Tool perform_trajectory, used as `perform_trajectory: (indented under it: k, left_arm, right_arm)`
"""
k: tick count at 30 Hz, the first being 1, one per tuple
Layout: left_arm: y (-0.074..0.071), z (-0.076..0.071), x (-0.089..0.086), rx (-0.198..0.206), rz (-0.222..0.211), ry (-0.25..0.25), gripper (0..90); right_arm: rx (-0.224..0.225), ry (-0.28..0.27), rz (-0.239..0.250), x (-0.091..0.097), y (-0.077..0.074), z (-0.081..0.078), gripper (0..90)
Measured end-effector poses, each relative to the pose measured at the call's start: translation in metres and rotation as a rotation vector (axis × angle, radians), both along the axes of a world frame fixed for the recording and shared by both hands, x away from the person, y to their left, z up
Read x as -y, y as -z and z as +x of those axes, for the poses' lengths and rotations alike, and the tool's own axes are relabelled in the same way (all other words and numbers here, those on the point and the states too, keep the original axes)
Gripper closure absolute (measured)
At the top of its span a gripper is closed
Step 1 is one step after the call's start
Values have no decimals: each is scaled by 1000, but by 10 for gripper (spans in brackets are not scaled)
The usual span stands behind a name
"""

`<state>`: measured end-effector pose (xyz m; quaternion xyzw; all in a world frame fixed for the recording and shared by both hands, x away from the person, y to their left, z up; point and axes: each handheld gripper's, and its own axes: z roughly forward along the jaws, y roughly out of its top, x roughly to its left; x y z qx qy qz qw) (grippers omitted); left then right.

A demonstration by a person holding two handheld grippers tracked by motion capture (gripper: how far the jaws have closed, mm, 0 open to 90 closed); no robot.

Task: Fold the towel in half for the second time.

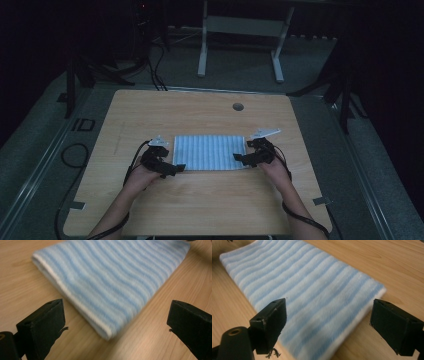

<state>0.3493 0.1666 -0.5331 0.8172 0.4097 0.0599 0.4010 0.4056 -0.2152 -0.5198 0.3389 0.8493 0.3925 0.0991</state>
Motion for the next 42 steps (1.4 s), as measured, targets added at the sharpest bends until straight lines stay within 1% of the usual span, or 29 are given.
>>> perform_trajectory:
  k: [1,2,3,5,9,11,13,14,16,18,19,20,21,23,26,27,28,29,31,32,33,34,35,36,38,39,40,41,42]
  left_arm:
    - [1,-3,-2,6,3,-8,16]
    - [2,-5,-4,4,-6,-14,16]
    - [3,-9,-5,5,-17,-20,16]
    - [5,-15,-8,18,-19,-37,16]
    - [6,-23,-16,22,-21,-54,16]
    - [6,-27,-21,28,-20,-65,16]
    - [6,-32,-25,25,-4,-86,16]
    - [7,-35,-27,27,-6,-101,16]
    - [8,-39,-31,20,-2,-102,16]
    - [9,-44,-35,33,10,-115,16]
    - [9,-46,-37,35,4,-117,16]
    - [10,-49,-40,38,-2,-124,16]
    - [10,-50,-42,39,-1,-129,16]
    - [11,-53,-49,41,0,-149,16]
    - [13,-57,-59,42,-3,-188,16]
    - [13,-57,-59,42,-3,-188,16]
    - [15,-60,-65,40,4,-197,16]
    - [16,-62,-67,46,9,-207,16]
    - [17,-65,-73,40,10,-224,16]
    - [18,-67,-76,43,1,-236,16]
    - [18,-68,-79,42,-7,-245,16]
    - [19,-70,-82,42,-4,-250,16]
    - [19,-71,-85,51,2,-262,16]
    - [19,-73,-88,54,6,-273,16]
    - [19,-74,-93,51,-7,-287,16]
    - [18,-74,-95,49,-5,-298,16]
    - [18,-75,-97,58,-10,-306,16]
    - [17,-76,-99,59,-27,-312,16]
    - [17,-77,-100,57,-29,-319,16]
  right_arm:
    - [3,-2,3,3,0,-3,134]
    - [6,-10,10,6,-1,-6,134]
    - [12,-10,20,11,-1,-9,135]
    - [14,-3,31,21,0,-15,135]
    - [19,11,18,35,3,-22,135]
    - [17,13,34,43,4,-27,135]
    - [21,25,46,51,4,-33,136]
    - [23,32,52,55,4,-35,136]
    - [28,44,58,63,4,-41,135]
    - [21,61,62,71,5,-46,135]
    - [18,69,65,75,7,-48,135]
    - [17,76,62,78,7,-51,134]
    - [25,86,56,83,9,-54,134]
    - [23,101,47,89,10,-59,133]
    - [26,119,44,99,13,-66,131]
    - [26,119,44,99,13,-66,131]
    - [28,128,45,102,14,-68,131]
    - [32,147,49,108,16,-73,131]
    - [24,168,43,114,18,-76,131]
    - [10,184,34,116,19,-76,131]
    - [9,195,35,119,19,-78,131]
    - [10,213,36,122,19,-80,131]
    - [11,235,31,125,18,-82,131]
    - [17,251,35,128,18,-83,131]
    - [14,293,45,135,18,-86,131]
    - [16,311,59,138,18,-87,131]
    - [13,328,70,141,18,-88,131]
    - [15,347,80,144,18,-90,131]
    - [20,362,87,146,18,-91,131]
